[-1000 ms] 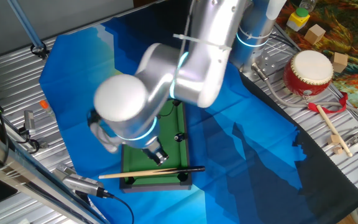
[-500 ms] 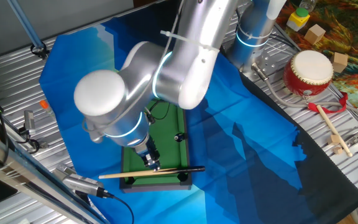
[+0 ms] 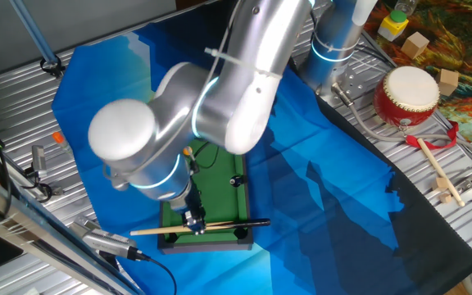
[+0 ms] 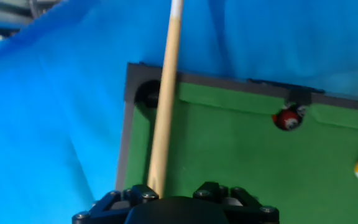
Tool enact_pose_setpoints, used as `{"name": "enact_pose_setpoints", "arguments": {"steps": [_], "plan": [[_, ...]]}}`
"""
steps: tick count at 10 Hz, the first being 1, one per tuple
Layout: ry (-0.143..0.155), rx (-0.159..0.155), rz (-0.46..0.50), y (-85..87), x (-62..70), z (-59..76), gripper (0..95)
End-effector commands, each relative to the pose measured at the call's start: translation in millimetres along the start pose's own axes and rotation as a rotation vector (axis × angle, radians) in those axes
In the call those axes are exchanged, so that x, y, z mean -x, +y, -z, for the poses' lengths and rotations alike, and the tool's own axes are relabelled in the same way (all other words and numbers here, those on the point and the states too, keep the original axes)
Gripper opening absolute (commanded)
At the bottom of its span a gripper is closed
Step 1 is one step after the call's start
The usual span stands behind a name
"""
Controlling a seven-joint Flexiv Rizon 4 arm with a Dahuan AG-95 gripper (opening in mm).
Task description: Hit the pool ball
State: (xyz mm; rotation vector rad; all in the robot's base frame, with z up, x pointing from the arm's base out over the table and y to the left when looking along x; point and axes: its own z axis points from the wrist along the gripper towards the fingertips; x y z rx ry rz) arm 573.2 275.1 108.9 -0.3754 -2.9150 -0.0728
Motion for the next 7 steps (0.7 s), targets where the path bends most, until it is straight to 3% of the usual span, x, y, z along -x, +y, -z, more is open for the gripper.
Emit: {"name": "enact_pose_setpoints", "arguments": {"steps": [1, 4, 5, 6, 7], "plan": [[-0.003, -0.003, 0.007, 1.7, 1.6, -3.1, 38.0], [-0.01, -0.026, 0.002, 9.9, 8.0, -23.1, 38.0], [-0.008, -0.029, 0.001, 9.5, 9.1, -25.9, 19.0], [-0.011, -0.049, -0.003, 8.2, 9.6, -28.1, 19.0], [-0.011, -0.073, -0.008, 6.0, 9.0, -27.8, 0.0]]}}
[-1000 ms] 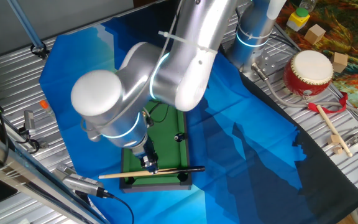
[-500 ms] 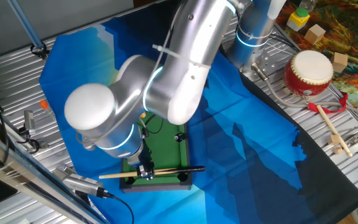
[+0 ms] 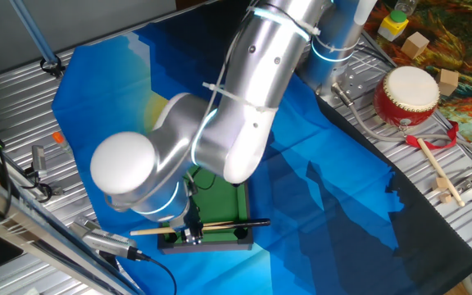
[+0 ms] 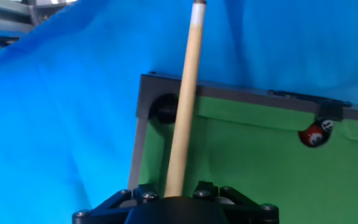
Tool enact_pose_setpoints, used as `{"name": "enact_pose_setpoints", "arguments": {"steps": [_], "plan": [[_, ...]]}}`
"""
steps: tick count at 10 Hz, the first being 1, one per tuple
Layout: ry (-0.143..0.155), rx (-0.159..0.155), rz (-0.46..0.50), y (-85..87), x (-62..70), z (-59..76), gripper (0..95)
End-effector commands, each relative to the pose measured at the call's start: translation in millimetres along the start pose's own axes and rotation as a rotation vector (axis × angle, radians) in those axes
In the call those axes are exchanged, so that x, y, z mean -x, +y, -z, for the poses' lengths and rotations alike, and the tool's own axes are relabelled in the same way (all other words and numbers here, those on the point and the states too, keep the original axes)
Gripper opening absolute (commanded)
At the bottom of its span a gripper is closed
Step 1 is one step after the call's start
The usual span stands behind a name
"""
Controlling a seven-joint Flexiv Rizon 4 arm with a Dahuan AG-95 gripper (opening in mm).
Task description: Hit the pool ball
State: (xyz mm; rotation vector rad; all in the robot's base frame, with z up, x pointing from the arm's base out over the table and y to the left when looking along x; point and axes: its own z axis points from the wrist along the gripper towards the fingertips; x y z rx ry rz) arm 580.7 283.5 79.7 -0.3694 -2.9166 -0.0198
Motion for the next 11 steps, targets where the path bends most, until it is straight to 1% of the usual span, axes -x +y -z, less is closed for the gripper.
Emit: {"name": "enact_pose_setpoints", "arguments": {"steps": [1, 3, 4, 5, 6, 7, 8, 10, 11], "plan": [[-0.006, -0.045, -0.01, -9.4, -4.9, 2.9, 0.0], [-0.005, -0.054, -0.012, -26.5, -14.5, 11.5, 0.0], [-0.005, -0.068, -0.014, -34.9, -20.3, 15.8, 0.0], [-0.004, -0.074, -0.016, -39.9, -24.0, 18.3, 0.0], [-0.002, -0.081, -0.017, -49.0, -31.6, 23.1, 0.0], [0.006, -0.083, -0.017, -57.2, -39.4, 27.6, 0.0], [0.019, -0.086, -0.018, -67.4, -50.3, 33.1, 0.0], [0.043, -0.079, -0.016, -83.9, -72.9, 42.6, 0.0], [0.051, -0.074, -0.014, -88.5, -80.9, 45.1, 0.0]]}}
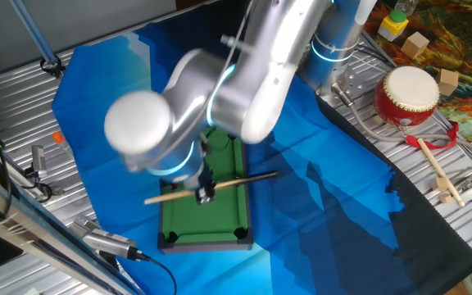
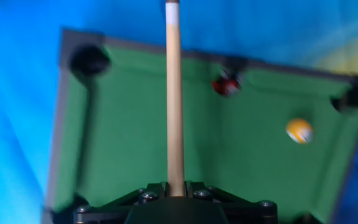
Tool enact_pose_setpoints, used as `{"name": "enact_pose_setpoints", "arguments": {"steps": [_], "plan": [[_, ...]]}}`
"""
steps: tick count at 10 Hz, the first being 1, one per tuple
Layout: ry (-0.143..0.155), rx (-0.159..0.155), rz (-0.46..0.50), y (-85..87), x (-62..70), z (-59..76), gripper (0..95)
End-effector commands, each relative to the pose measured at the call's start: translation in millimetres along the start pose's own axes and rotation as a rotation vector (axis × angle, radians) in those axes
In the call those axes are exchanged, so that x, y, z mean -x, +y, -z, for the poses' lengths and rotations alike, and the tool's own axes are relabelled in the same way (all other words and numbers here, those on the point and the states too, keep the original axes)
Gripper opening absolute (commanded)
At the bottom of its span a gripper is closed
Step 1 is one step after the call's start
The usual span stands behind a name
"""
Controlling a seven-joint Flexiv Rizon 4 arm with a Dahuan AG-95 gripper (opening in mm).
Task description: Hit the pool ball
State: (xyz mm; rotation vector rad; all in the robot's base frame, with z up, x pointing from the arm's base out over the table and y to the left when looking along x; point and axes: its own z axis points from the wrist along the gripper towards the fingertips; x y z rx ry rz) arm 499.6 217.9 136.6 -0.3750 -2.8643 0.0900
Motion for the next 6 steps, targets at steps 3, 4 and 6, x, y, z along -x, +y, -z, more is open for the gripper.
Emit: {"name": "enact_pose_setpoints", "arguments": {"steps": [3, 4, 6], "plan": [[0.042, 0.02, 0.009, -7.3, -26.6, -5.7, 0.0], [0.041, 0.022, 0.009, -6.5, -29.5, -9.5, 0.0], [0.04, 0.024, 0.01, -6.3, -30.1, -10.3, 0.0]]}}
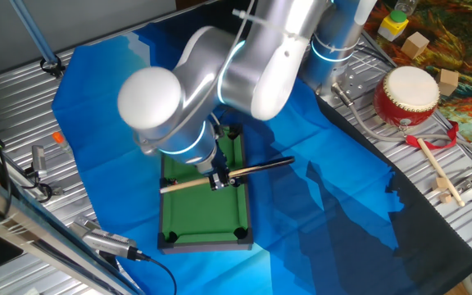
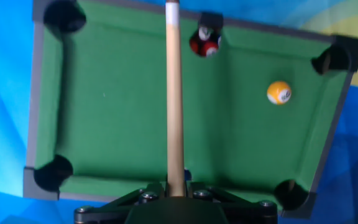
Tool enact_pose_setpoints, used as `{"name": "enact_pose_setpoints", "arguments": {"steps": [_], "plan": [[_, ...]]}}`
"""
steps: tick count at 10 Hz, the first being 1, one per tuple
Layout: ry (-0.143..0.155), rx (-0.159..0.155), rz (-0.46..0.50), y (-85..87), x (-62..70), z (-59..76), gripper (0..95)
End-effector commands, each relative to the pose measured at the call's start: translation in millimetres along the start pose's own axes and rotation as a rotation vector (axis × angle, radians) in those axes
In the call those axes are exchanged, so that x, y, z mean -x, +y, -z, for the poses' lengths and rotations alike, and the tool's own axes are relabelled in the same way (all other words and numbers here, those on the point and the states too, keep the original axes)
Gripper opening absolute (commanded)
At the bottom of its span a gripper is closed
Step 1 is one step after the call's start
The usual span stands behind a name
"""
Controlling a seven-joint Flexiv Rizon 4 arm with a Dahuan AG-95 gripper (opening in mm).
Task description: Hit the pool ball
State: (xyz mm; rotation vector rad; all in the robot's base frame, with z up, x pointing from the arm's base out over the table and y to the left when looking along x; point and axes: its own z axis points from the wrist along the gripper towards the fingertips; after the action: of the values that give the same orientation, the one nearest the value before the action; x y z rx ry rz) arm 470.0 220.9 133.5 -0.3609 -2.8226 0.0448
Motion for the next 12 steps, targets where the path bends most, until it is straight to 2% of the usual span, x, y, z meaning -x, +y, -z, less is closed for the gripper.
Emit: {"name": "enact_pose_setpoints", "arguments": {"steps": [1, 6, 7, 9, 12], "plan": [[-0.009, 0.001, -0.001, -2.2, -2.2, 0.0, 0.0], [-0.008, -0.001, -0.002, -2.1, -2.0, -0.1, 0.0], [-0.01, -0.005, -0.001, -2.1, -2.0, 0.0, 38.0], [-0.009, -0.002, 0.03, -2.1, -2.0, 0.0, 76.0], [-0.02, -0.01, 0.02, -0.5, 1.3, -0.8, 76.0]]}}
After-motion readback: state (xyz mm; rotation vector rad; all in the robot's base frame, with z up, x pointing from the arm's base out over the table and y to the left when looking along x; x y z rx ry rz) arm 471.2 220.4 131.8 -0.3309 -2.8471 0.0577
